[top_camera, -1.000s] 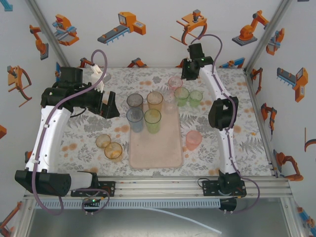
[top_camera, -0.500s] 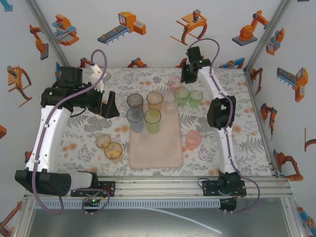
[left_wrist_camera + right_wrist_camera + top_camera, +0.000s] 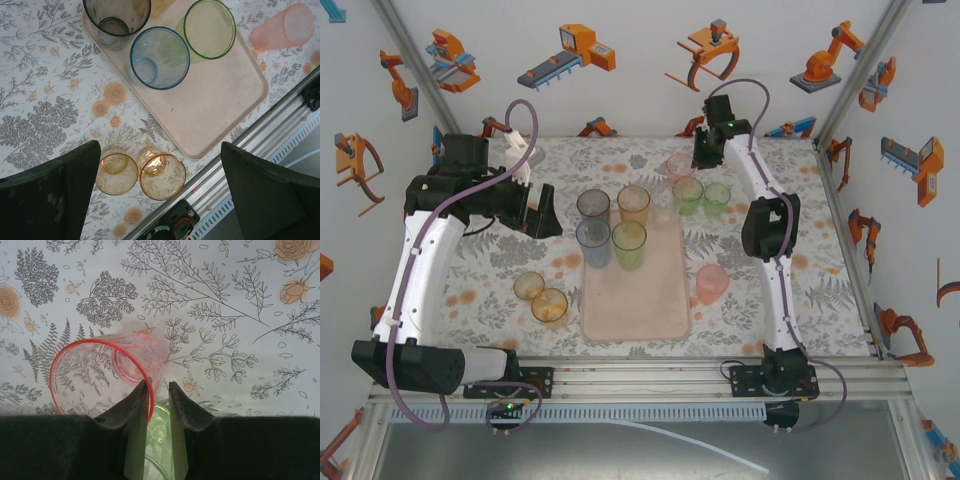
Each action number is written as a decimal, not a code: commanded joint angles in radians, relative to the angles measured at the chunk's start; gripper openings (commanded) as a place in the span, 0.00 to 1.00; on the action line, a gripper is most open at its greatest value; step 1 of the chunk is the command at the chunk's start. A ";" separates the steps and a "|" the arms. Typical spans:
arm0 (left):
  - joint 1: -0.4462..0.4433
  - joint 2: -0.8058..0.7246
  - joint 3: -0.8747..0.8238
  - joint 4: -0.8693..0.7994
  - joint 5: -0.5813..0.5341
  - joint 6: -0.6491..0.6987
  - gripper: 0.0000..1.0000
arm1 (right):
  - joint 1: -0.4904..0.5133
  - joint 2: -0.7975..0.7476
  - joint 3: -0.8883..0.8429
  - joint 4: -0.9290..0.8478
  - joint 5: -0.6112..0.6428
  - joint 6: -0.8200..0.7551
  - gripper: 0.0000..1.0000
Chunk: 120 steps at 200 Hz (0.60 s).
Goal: Place the glasses into the tray
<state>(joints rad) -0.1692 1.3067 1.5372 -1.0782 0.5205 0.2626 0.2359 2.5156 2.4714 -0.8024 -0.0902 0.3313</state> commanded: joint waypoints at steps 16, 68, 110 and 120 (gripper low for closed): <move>0.006 0.004 0.024 -0.013 0.013 -0.004 0.97 | -0.010 0.029 0.036 -0.001 -0.007 0.016 0.20; 0.006 0.006 0.024 -0.011 0.016 -0.006 0.97 | -0.025 0.036 0.040 0.002 -0.019 0.035 0.08; 0.005 0.003 0.023 -0.010 0.013 -0.006 0.97 | -0.035 0.033 0.046 0.012 -0.031 0.056 0.03; 0.006 0.002 0.023 -0.010 0.013 -0.006 0.97 | -0.037 0.028 0.047 0.014 -0.032 0.060 0.02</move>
<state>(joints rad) -0.1692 1.3071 1.5372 -1.0782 0.5209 0.2626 0.2104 2.5282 2.4809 -0.8024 -0.1078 0.3683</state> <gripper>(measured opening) 0.972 0.042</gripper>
